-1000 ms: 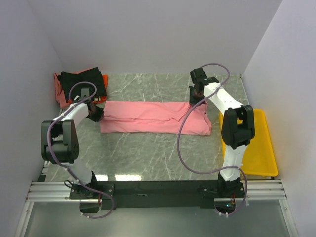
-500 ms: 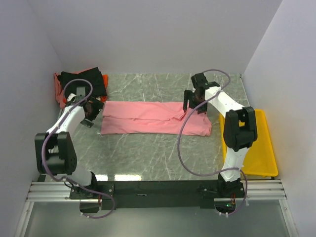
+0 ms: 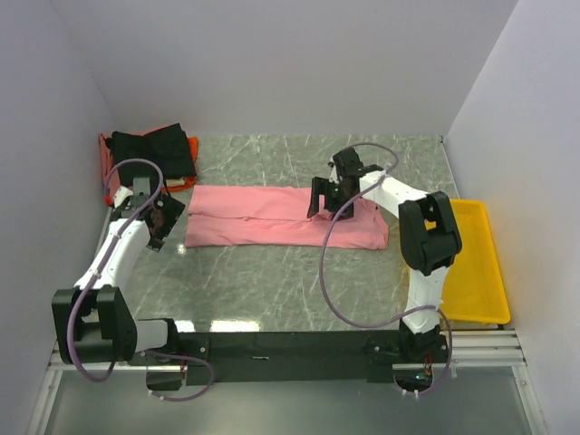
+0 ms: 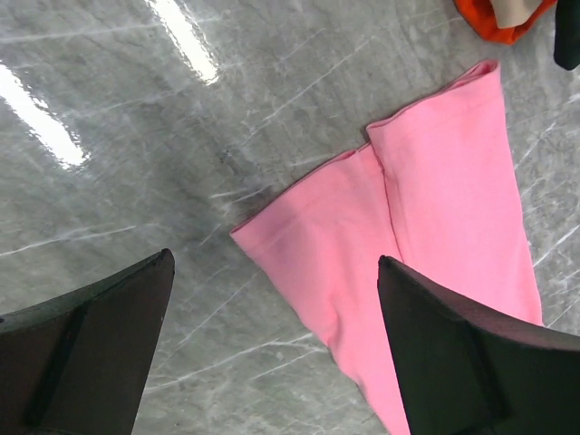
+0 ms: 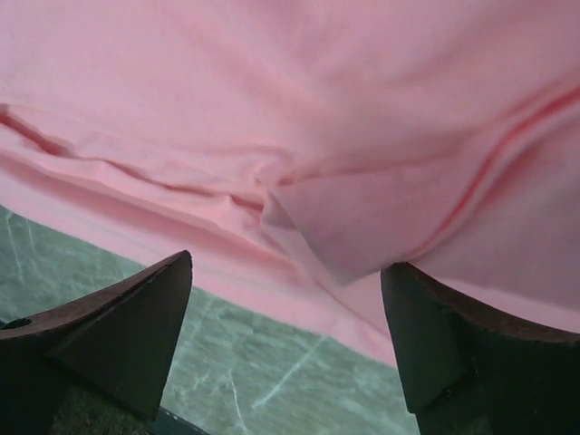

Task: Fold and stack the t-shirts
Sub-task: Fold the tshirt

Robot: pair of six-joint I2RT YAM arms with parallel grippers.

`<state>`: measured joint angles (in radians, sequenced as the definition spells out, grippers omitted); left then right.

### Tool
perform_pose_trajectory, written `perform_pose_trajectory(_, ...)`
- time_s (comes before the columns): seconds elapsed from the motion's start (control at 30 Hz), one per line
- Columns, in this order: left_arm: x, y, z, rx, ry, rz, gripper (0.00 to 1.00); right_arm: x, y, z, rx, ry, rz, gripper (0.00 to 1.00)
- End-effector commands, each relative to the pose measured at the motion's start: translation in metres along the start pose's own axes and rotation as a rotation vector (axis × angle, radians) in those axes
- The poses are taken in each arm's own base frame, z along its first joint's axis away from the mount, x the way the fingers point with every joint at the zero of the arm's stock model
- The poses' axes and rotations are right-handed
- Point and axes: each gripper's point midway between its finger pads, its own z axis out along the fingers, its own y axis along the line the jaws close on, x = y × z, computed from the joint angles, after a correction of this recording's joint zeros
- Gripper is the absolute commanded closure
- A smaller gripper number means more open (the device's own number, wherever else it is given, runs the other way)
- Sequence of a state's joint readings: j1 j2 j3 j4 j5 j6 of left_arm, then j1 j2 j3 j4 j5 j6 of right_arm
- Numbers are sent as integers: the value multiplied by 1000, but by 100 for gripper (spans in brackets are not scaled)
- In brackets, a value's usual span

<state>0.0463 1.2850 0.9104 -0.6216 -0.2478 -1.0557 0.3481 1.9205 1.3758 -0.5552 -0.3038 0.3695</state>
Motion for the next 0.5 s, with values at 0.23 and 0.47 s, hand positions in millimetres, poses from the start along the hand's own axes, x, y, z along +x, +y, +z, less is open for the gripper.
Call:
perform_pose_trajectory(0.23, -13, 6, -19, 10, -64, -6, 1, -96, 55, 11, -164, -157, -20, 9)
perform_pose_trajectory(0.47, -20, -21, -27, 110, -52, 16, 1, -98, 45, -13, -84, -212, -17, 9)
